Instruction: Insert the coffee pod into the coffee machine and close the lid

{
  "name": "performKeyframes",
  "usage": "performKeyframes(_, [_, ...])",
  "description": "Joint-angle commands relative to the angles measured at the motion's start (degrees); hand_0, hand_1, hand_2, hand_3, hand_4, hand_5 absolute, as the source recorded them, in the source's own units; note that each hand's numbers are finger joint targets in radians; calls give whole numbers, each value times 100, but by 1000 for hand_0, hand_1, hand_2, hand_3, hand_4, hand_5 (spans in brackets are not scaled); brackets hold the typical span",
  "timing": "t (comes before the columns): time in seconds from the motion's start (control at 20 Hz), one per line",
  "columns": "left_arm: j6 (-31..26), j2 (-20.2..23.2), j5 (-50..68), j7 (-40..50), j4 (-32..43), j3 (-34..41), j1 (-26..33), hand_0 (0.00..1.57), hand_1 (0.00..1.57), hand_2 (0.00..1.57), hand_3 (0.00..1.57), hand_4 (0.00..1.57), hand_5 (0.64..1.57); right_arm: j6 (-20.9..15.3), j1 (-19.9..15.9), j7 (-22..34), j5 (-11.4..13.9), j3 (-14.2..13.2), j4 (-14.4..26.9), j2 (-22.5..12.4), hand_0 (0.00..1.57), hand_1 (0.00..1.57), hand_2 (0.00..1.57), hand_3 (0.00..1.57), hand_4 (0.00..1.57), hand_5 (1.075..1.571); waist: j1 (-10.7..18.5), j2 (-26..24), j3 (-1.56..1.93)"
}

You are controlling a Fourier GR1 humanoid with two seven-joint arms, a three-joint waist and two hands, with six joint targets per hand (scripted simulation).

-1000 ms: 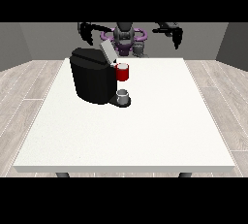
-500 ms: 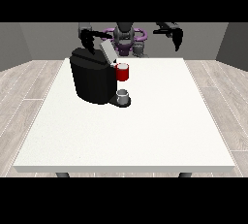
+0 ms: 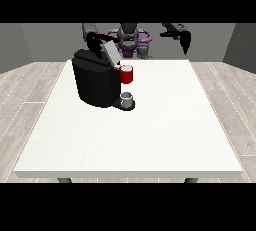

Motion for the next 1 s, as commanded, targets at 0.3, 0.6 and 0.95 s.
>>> performKeyframes(0.3, [231, 83, -90, -161, 225, -57, 30, 0, 0, 0, 0, 0, 1571, -62, -580, 330, 162, 203, 150, 268, 0, 0, 0, 0, 0, 1571, -118, 113, 14])
performKeyframes(0.6, [148, 284, 100, -144, 117, -10, -125, 0, 0, 0, 0, 0, 1571, 62, -648, -273, 281, 93, 585, 127, 0, 0, 0, 0, 0, 1571, -21, 347, 16])
performKeyframes(0.95, [287, 219, 53, -221, 265, -80, -12, 0, 0, 0, 0, 158, 1571, -99, -992, 63, 600, 390, 517, 352, 0, 0, 0, 0, 0, 1571, -11, 214, 15])
